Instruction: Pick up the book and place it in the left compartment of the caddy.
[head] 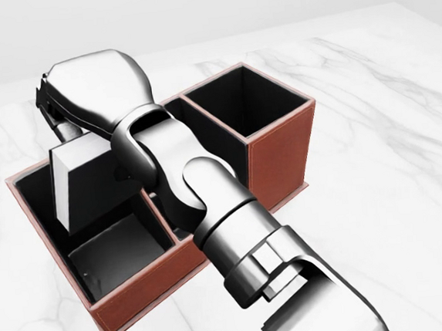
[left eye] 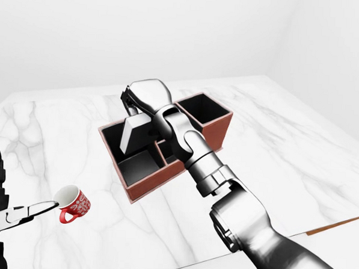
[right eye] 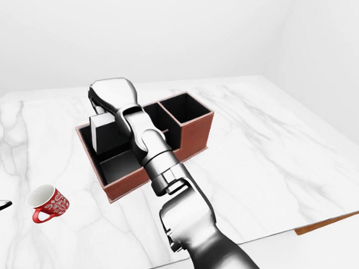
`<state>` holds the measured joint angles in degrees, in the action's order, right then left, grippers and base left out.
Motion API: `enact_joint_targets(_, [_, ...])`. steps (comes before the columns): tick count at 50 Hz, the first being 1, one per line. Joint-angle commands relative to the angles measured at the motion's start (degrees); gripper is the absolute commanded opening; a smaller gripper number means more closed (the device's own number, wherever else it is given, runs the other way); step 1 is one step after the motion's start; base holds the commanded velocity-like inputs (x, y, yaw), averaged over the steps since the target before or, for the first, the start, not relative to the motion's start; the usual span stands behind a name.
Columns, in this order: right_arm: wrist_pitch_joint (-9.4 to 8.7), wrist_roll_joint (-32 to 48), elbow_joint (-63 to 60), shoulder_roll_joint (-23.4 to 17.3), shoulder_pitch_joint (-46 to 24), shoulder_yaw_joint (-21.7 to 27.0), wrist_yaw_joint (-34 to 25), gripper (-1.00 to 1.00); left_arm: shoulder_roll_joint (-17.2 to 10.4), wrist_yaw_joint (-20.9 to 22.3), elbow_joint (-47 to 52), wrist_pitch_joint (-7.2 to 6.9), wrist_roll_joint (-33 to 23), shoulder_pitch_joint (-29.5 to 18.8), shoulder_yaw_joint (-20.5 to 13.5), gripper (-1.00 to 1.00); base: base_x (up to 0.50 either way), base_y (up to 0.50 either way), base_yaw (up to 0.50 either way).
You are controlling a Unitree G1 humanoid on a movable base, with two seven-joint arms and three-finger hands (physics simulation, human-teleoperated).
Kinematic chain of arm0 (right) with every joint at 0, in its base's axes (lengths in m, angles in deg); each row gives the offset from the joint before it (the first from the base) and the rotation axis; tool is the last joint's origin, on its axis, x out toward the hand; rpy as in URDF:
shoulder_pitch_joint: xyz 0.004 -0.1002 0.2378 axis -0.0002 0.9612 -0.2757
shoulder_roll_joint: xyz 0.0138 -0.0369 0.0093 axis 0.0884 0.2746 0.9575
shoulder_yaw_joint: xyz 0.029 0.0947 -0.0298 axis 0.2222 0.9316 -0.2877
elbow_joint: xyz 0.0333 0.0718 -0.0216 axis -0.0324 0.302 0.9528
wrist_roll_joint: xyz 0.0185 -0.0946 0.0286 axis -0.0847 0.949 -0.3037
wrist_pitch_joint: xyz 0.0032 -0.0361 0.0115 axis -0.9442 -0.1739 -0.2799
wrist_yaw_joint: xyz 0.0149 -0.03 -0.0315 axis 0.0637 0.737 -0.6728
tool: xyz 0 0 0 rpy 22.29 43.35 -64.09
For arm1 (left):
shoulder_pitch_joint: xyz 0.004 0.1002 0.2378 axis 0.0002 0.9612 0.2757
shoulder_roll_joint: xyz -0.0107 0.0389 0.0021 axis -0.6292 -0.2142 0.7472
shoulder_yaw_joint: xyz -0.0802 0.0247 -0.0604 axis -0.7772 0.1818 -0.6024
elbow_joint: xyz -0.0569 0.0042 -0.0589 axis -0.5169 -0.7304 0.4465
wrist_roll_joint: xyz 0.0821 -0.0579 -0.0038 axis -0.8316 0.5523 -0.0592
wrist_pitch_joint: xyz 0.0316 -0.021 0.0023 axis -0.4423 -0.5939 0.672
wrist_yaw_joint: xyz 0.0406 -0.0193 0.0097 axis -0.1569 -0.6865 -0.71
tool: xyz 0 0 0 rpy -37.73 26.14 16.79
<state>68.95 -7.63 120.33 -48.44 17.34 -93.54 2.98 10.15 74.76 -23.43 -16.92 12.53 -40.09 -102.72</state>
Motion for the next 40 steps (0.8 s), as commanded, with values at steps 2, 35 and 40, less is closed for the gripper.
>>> enact_joint_targets(2, [0.00,0.60,4.39,-0.88,-2.04,1.36,6.52,-1.00,0.08,0.15,-0.65,0.00,-0.05,0.11,0.05,1.00,0.00,0.00,0.00])
enact_joint_targets(35, [0.00,2.32,7.76,0.66,-0.03,0.54,9.92,-1.00,0.32,0.39,-1.59,0.00,-0.19,0.52,0.20,1.00,0.00,0.00,0.00])
enact_joint_targets(40, [0.00,2.55,6.52,1.36,0.47,0.23,9.35,-1.00,0.28,0.40,-1.69,0.00,-0.18,0.41,0.19,1.00,0.00,0.00,0.00])
